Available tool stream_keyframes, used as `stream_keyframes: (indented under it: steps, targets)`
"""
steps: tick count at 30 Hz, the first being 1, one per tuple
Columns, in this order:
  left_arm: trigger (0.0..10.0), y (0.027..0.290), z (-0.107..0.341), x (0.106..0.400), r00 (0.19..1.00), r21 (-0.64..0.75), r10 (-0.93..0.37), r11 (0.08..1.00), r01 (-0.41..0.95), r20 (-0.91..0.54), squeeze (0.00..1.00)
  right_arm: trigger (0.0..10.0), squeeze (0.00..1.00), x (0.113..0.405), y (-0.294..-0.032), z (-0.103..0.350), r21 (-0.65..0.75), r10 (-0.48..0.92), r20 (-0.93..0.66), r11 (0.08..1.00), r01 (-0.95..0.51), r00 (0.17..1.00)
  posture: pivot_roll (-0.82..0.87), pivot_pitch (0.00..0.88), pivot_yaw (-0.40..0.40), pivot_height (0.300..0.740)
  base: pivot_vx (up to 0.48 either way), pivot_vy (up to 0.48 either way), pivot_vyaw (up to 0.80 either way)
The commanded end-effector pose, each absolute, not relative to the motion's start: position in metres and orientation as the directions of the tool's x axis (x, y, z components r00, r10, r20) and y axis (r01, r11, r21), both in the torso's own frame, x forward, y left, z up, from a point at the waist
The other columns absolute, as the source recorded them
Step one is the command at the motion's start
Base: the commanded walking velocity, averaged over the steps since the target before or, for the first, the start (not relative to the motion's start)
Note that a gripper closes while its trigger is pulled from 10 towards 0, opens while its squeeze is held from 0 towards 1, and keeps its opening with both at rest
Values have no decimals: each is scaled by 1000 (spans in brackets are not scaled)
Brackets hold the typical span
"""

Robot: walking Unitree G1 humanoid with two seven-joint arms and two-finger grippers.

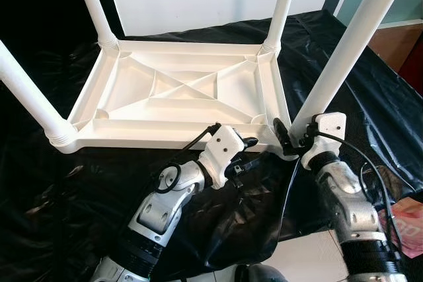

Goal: Building children table

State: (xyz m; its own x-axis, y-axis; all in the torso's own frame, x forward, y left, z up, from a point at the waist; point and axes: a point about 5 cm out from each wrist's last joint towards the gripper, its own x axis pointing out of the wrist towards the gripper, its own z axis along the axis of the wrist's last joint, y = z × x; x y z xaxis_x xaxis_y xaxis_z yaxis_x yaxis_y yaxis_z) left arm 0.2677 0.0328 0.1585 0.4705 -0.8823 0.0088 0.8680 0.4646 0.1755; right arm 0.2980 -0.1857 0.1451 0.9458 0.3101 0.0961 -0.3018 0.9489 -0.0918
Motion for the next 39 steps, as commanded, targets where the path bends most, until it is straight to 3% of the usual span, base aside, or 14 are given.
stream_keyframes:
  steps: [1,6,12,13,25,26,27,28,39]
  targets:
    - [10000,33,156,266,437,164,-899,430,888,-9,0,10000,0,298,-186,142,-82,347,86,937,-341,934,-10,64,-41,740,0,0,0]
    - [10000,33,154,266,427,167,-904,418,893,-21,0,10000,0,307,-192,143,-141,476,45,873,-466,878,-6,62,-36,740,0,0,0]
    - [10000,33,155,266,422,167,-907,413,895,-21,0,10000,0,313,-193,145,-166,511,28,850,-500,859,-4,62,-32,740,0,0,0]
    - [10000,34,155,266,421,168,-907,412,896,-21,0,0,0,313,-193,145,-178,525,22,840,-513,851,-1,61,-32,740,0,0,0]
    - [10000,34,156,265,421,161,-907,413,897,-21,0,0,0,309,-197,133,-179,554,-24,816,-549,832,-6,73,-33,740,0,0,0]
    - [10000,34,156,265,421,160,-907,413,897,-21,0,9020,0,308,-198,132,-171,543,-26,825,-539,839,-7,73,-32,740,0,0,0]
    - [10000,34,156,264,421,160,-907,412,897,-22,0,9020,0,308,-198,132,-166,537,-27,830,-533,843,-7,74,-32,740,0,0,0]
    - [10000,34,155,264,420,158,-907,412,897,-21,0,10000,0,309,-198,131,-157,523,-25,840,-520,852,-7,73,-33,740,0,0,0]
    - [10000,35,154,264,422,152,-906,414,898,-26,0,10000,0,307,-191,126,-130,355,-6,926,-353,935,-11,72,-35,740,0,0,0]
